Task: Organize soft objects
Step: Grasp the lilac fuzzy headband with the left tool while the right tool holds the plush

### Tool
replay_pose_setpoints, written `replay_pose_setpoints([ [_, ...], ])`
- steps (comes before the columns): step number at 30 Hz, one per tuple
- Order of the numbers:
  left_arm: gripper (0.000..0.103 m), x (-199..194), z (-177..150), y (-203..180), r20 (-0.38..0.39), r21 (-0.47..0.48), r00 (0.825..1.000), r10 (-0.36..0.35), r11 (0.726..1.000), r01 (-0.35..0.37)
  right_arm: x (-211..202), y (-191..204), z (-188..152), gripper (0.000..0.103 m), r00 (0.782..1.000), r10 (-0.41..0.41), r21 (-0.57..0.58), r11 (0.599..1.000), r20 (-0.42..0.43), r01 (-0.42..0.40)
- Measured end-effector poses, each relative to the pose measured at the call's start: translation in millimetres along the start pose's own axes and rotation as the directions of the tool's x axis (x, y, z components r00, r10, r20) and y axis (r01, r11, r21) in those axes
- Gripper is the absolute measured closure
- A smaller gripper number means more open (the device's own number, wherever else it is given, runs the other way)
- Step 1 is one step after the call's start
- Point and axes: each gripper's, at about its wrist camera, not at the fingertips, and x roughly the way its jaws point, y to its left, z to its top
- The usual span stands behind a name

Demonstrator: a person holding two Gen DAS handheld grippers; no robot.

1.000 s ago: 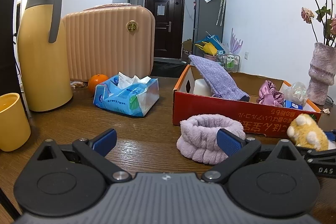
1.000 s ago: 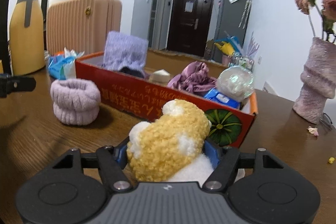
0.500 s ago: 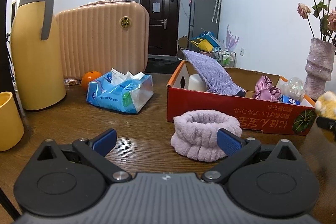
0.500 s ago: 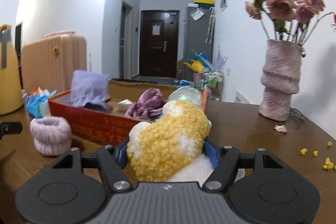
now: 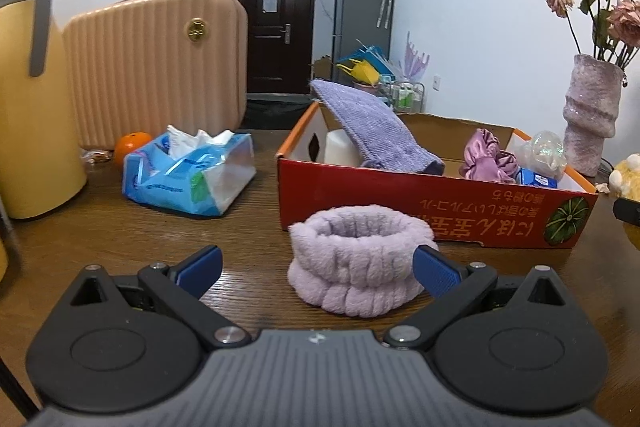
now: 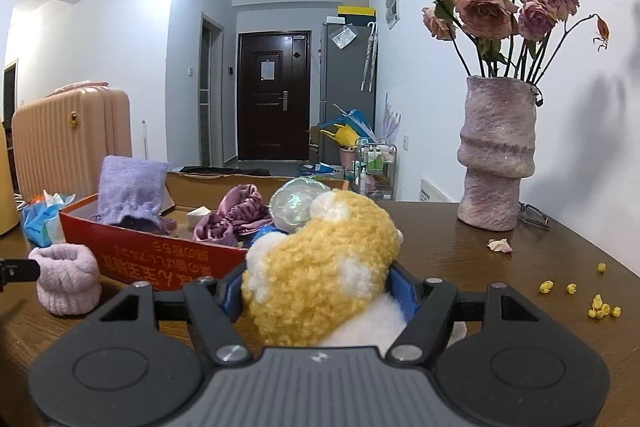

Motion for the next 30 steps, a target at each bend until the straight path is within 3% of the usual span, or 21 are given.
replay_pose_setpoints([
  [12,0.000,31,10,-18,-0.037,0.015,0.998,-0.043,0.999,0.043,5,-4,-2,0.034,1.000,0.006,0.010,1.000,-0.015,-0.006],
  [19,0.000,55,11,-24,-0.117,0.016,0.992,-0.042,0.999,0.044,7,-3,-3,0.034,1.000,0.017,0.011,1.000,-0.024,-0.017],
  [30,0.000,72,12,-23,-0.173,0.012,0.984,-0.040,0.999,0.043,9,-2,-4,0.034,0.999,0.025,0.014,1.000,-0.036,-0.025],
])
